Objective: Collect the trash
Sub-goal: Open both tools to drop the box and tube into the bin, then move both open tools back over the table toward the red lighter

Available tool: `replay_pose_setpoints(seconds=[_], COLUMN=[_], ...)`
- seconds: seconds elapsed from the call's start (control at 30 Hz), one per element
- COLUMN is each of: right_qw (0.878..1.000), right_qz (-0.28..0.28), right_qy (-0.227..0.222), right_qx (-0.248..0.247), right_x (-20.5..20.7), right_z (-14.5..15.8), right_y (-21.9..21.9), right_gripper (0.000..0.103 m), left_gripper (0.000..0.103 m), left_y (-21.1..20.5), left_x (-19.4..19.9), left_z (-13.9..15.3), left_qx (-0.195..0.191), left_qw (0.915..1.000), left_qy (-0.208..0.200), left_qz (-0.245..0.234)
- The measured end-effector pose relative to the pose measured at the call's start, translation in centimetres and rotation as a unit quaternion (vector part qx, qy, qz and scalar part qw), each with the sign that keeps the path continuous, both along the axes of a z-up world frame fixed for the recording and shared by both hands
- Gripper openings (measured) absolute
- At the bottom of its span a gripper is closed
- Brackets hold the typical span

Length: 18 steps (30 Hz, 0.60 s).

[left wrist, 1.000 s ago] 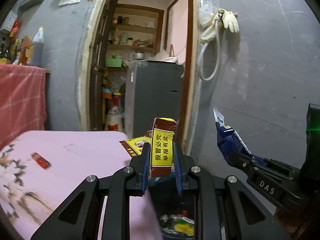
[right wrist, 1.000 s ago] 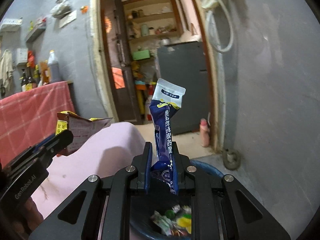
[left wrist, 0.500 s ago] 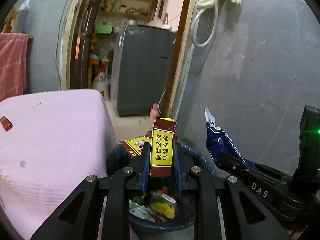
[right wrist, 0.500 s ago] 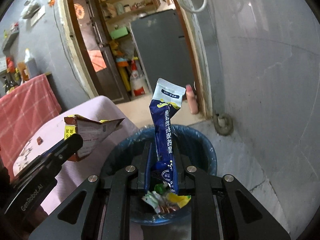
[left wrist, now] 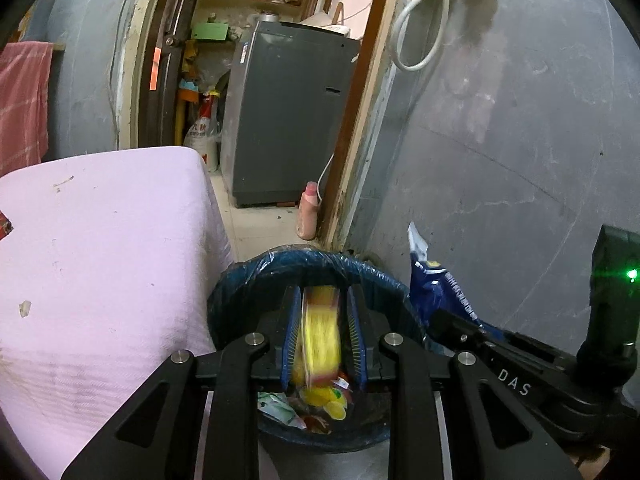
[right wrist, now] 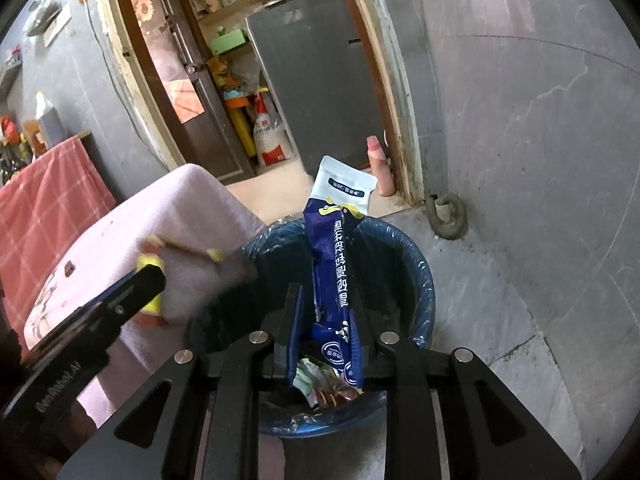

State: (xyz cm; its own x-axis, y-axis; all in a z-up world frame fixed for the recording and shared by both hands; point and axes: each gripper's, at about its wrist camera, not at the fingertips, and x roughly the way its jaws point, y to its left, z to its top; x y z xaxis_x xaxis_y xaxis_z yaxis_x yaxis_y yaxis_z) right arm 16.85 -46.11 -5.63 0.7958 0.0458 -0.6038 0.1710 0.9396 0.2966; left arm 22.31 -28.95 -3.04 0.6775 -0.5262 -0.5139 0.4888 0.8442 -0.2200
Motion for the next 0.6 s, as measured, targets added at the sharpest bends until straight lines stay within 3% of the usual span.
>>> replay_pose_setpoints(seconds=[0.4, 0.6], right_qw=[1.0, 0.998], right_qz=[0.005, -0.005], right_qy=[-0.012, -0.056], right_qx=[-0.001, -0.025], right_x=[0.2, -0.8], right_z=[0.6, 2.6], right_y=[0.4, 1.1], right_gripper=[0.031, 0.05], left_gripper=[0.032, 0.042], left_y=[1.7, 3.2], left_x=[-0.3, -0.5], left_z=[1.8, 3.3], left_qx=[-0.023, -0.029], left_qw=[0.9996, 0.9985], left_qy=[-0.011, -0.033], left_qz=[0.015, 0.031])
